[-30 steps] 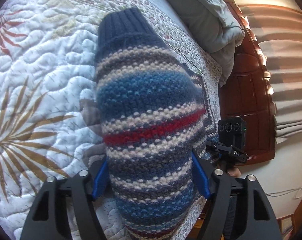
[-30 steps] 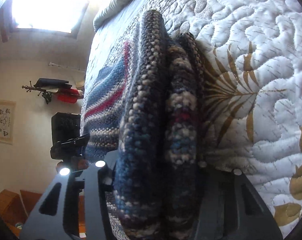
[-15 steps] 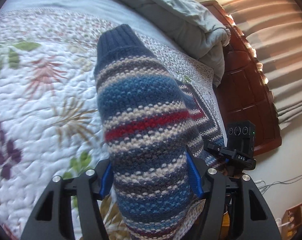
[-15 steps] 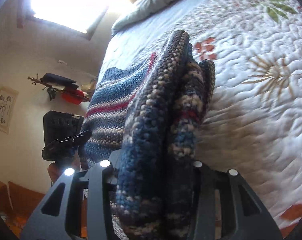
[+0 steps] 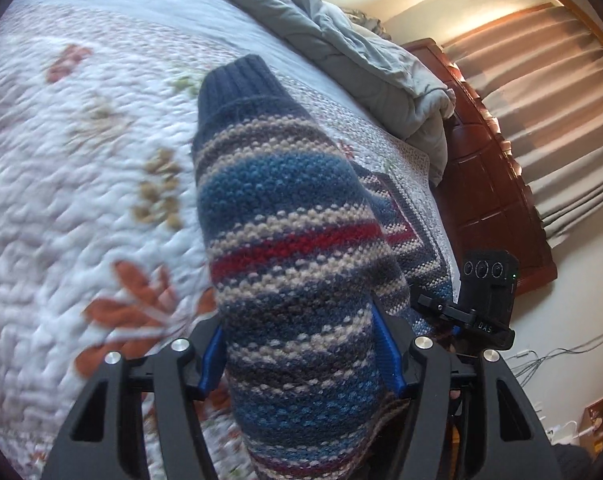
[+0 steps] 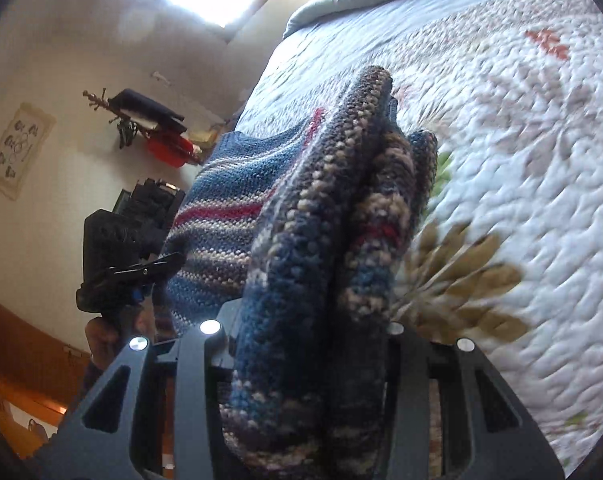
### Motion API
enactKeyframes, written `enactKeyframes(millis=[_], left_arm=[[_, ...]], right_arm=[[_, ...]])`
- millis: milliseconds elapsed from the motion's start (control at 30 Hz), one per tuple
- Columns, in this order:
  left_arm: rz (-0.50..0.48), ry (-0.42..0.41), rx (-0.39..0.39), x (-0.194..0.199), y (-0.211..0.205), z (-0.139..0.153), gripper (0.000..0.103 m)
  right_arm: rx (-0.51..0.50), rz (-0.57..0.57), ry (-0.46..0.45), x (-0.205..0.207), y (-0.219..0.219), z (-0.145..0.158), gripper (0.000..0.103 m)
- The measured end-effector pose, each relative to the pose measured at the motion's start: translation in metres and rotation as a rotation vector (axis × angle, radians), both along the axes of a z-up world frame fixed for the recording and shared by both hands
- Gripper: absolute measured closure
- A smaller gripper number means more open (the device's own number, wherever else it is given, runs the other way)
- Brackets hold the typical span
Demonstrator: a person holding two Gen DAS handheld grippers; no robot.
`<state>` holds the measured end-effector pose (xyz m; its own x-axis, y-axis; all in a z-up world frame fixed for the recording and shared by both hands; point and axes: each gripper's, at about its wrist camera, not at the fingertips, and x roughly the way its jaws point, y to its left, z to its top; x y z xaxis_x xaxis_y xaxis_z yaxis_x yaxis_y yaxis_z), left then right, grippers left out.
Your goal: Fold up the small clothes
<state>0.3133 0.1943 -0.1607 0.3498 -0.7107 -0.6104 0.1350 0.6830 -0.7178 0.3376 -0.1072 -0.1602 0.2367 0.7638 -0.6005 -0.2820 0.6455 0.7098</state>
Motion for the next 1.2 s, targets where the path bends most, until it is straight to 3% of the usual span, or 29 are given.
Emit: enactKeyframes(millis=[133,333,400,467,567,633,733,800,900,1000,1067,1200], left_arm=[[0.030,0.027,-0.006,-0.034,0.034,-0.032,0.041],[0.061,0.076,-0.044,-0.052,0.060,-0.075,0.041],[0.073,0.082,-0.067,-0.054,0.062,-0.084,0.040],[0.089,0.085,-0.088,-0.055,0.063,-0.088,0.037],[0.108,0.092,-0.070,-0.057,0.061,-0.085,0.030],[0.153,0.077,-0.019,-0.064,0.063,-0.070,0.026],[0.257,-0.053,0.094,-0.089,0.067,-0.033,0.015],[0.250,-0.148,0.081,-0.107,0.058,-0.014,0.013],[0.228,-0.258,0.071,-0.130,0.035,0.003,0.013],[0.215,-0.274,0.031,-0.137,0.017,-0.003,0.013],[0.208,-0.264,-0.003,-0.142,0.011,-0.015,0.013],[0.190,-0.225,-0.058,-0.150,0.001,-0.032,0.013]], right_arm=[[-0.033,0.032,0.030,-0.026,0.042,-0.024,0.065],[-0.086,0.049,0.064,-0.052,0.073,-0.055,0.064],[-0.076,0.047,0.087,-0.049,0.078,-0.059,0.062],[-0.069,0.049,0.119,-0.046,0.072,-0.065,0.051],[-0.086,0.065,0.139,-0.041,0.065,-0.058,0.031],[-0.085,0.060,0.116,-0.036,0.052,-0.043,0.026],[-0.105,-0.001,0.058,-0.018,0.036,-0.018,0.021],[-0.119,-0.014,0.036,0.004,0.037,-0.010,0.022],[-0.097,-0.022,0.083,0.044,0.047,-0.021,0.030],[-0.094,-0.006,0.149,0.075,0.063,-0.042,0.043],[-0.125,0.025,0.128,0.083,0.074,-0.045,0.092],[-0.131,-0.025,-0.029,0.073,0.067,-0.031,0.094]])
